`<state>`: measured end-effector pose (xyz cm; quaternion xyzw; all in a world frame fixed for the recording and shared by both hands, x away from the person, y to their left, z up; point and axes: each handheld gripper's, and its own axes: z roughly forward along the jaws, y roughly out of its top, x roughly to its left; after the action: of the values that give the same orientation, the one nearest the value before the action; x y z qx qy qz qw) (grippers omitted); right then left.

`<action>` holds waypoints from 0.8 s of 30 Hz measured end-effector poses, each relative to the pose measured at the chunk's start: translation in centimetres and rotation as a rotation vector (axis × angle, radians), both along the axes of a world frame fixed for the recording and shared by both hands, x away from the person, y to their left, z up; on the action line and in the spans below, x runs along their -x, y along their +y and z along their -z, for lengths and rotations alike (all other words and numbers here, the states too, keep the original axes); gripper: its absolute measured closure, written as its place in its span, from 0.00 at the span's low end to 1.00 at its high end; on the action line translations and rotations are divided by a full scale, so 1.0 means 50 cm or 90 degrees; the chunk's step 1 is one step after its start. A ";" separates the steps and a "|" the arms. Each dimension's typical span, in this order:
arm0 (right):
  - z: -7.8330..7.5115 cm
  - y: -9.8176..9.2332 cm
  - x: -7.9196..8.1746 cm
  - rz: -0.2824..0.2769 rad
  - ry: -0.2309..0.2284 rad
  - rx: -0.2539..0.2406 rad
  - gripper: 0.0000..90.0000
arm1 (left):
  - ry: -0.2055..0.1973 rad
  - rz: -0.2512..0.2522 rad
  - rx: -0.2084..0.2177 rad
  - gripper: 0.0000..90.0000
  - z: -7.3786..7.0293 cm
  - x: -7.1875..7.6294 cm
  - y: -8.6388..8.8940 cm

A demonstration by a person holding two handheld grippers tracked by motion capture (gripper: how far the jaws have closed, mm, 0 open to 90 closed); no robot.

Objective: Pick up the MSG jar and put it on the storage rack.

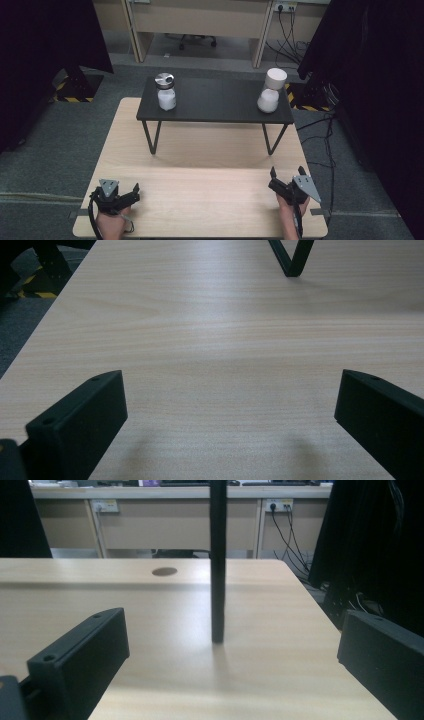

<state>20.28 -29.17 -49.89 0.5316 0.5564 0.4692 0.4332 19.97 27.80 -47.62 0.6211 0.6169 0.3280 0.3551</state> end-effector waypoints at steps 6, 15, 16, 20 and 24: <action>0.028 -0.011 0.032 0.012 0.012 -0.017 0.00 | 0.005 -0.004 -0.003 0.00 -0.001 -0.003 -0.004; 0.060 -0.021 0.070 0.039 -0.001 -0.044 0.00 | 0.009 -0.006 -0.008 0.00 -0.003 -0.005 -0.006; 0.064 -0.020 0.074 0.042 -0.011 -0.048 0.00 | 0.009 -0.006 -0.010 0.00 -0.003 -0.005 -0.007; 0.069 -0.018 0.079 0.041 -0.014 -0.045 0.00 | 0.010 -0.007 -0.010 0.00 -0.003 -0.005 -0.007; 0.065 -0.009 0.075 0.029 0.000 -0.005 0.00 | 0.008 -0.008 -0.007 0.00 -0.003 -0.004 -0.007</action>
<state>16.52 -29.65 -53.14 0.5457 0.5423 0.4616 0.4416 20.18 27.46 -47.48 0.6212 0.6214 0.3298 0.3453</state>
